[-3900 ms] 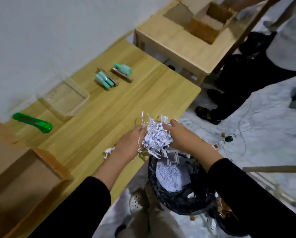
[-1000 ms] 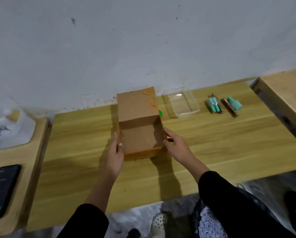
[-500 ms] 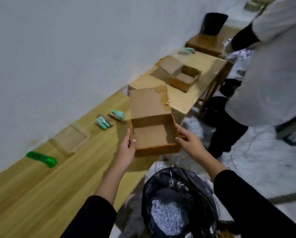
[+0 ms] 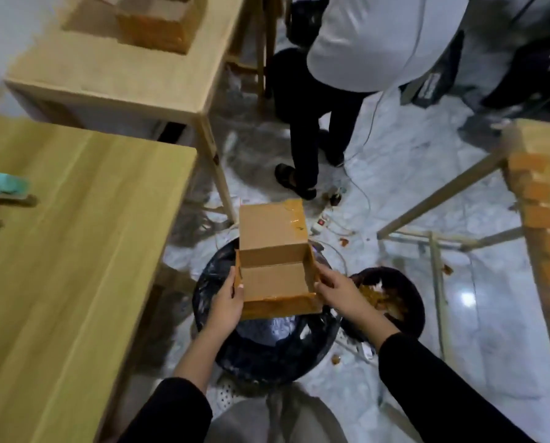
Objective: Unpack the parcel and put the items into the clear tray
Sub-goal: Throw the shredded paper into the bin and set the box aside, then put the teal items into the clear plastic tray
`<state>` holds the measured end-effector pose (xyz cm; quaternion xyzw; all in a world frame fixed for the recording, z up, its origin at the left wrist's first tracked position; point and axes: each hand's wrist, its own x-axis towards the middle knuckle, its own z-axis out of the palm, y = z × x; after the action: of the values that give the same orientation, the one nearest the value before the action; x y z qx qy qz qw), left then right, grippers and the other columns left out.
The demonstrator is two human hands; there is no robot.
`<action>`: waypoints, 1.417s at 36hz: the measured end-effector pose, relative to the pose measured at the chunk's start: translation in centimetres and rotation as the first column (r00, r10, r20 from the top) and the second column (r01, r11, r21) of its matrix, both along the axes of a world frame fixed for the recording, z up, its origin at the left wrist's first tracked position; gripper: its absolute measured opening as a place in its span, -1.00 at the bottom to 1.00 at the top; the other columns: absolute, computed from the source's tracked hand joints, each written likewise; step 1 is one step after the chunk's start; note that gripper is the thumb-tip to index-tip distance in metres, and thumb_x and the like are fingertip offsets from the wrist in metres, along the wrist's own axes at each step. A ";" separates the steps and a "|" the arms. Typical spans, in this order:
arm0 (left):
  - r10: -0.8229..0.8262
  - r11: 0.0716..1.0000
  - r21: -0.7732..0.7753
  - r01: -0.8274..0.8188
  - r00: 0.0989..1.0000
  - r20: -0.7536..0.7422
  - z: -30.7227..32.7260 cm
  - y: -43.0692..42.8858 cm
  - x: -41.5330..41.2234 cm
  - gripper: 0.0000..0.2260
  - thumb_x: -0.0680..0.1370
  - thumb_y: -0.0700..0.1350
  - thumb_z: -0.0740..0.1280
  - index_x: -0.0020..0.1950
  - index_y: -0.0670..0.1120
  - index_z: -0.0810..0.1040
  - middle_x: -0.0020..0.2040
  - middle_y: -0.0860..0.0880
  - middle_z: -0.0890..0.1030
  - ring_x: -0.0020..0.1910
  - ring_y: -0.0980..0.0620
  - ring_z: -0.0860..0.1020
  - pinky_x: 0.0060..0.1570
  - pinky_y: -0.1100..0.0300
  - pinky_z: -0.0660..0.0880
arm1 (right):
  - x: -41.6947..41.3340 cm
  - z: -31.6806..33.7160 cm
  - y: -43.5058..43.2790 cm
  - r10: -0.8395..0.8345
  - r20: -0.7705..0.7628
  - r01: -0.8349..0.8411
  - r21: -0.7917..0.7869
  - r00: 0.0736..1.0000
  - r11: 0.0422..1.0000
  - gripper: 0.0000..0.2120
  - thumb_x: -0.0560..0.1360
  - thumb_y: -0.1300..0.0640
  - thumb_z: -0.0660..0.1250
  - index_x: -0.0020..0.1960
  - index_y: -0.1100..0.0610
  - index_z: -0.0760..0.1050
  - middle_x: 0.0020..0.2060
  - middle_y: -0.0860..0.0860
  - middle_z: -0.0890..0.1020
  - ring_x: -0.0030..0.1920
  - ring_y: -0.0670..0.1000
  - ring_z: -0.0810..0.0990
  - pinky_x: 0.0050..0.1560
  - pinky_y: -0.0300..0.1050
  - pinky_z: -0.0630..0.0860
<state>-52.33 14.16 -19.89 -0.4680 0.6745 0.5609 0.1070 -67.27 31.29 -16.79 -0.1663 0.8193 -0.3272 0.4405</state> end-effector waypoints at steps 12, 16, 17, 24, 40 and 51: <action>-0.124 0.985 -0.096 0.147 0.970 0.209 -7.0 1.5 1.7 -0.54 0.63 -0.06 0.09 0.49 -0.18 0.14 0.48 -0.15 0.26 0.44 -0.11 0.26 0.32 0.14 0.23 | 2.7 -6.1 -0.7 0.089 0.093 -0.107 0.202 0.992 0.973 -0.55 0.57 0.19 0.19 0.45 0.13 0.22 0.40 0.06 0.39 0.38 0.06 0.35 0.17 -0.31 0.27; -0.148 0.979 -0.114 0.172 0.971 0.189 -5.9 1.0 1.0 -0.54 0.63 -0.06 0.10 0.49 -0.19 0.14 0.49 -0.16 0.22 0.45 -0.10 0.23 0.35 0.15 0.20 | 2.6 -5.1 -1.6 0.112 0.067 -0.124 0.221 0.991 0.967 -0.51 0.56 0.18 0.22 0.46 0.18 0.20 0.43 0.10 0.34 0.39 0.07 0.34 0.21 -0.28 0.27; -0.156 0.978 -0.109 0.179 0.969 0.190 -5.4 0.8 0.8 -0.53 0.63 -0.05 0.10 0.50 -0.17 0.12 0.50 -0.14 0.20 0.45 -0.10 0.22 0.36 0.13 0.20 | 2.6 -4.6 -1.7 0.113 0.071 -0.126 0.221 0.991 0.967 -0.48 0.56 0.16 0.22 0.47 0.19 0.16 0.45 0.10 0.30 0.41 0.06 0.32 0.24 -0.28 0.27; -0.227 0.944 -0.214 0.250 0.966 0.126 0.8 -1.5 -1.1 -0.53 0.63 0.00 0.08 0.50 -0.13 0.12 0.51 -0.10 0.17 0.48 -0.08 0.17 0.43 0.06 0.17 | 1.3 1.5 -4.2 0.183 -0.036 -0.171 0.217 0.982 0.961 -0.46 0.57 0.13 0.20 0.49 0.17 0.12 0.47 0.09 0.26 0.37 0.07 0.36 0.20 -0.24 0.31; -0.143 0.762 -0.647 0.011 0.978 -0.151 16.0 -14.8 6.0 -0.58 0.62 -0.03 0.10 0.44 -0.17 0.23 0.43 -0.11 0.31 0.40 -0.05 0.27 0.35 0.10 0.24 | 7.8 15.4 -20.7 0.279 -0.293 -0.313 -0.076 0.915 0.947 -0.48 0.57 0.12 0.20 0.48 0.13 0.15 0.47 0.05 0.25 0.45 0.05 0.25 0.35 -0.15 0.21; 0.613 0.452 -0.725 -0.520 0.771 -0.171 15.3 -25.9 23.1 -0.59 0.58 -0.11 0.20 0.37 -0.27 0.33 0.39 -0.29 0.32 0.39 -0.23 0.27 0.38 -0.03 0.21 | 15.3 14.4 -35.4 0.546 -0.325 -0.596 -0.069 0.772 0.800 -0.45 0.56 0.08 0.22 0.49 0.12 0.11 0.49 0.05 0.22 0.48 0.04 0.18 0.42 -0.12 0.15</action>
<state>-29.23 -11.79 -4.62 -0.6983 0.6375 0.2133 -0.2458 -51.97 -4.11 -2.40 -0.4903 0.7541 -0.2173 0.3790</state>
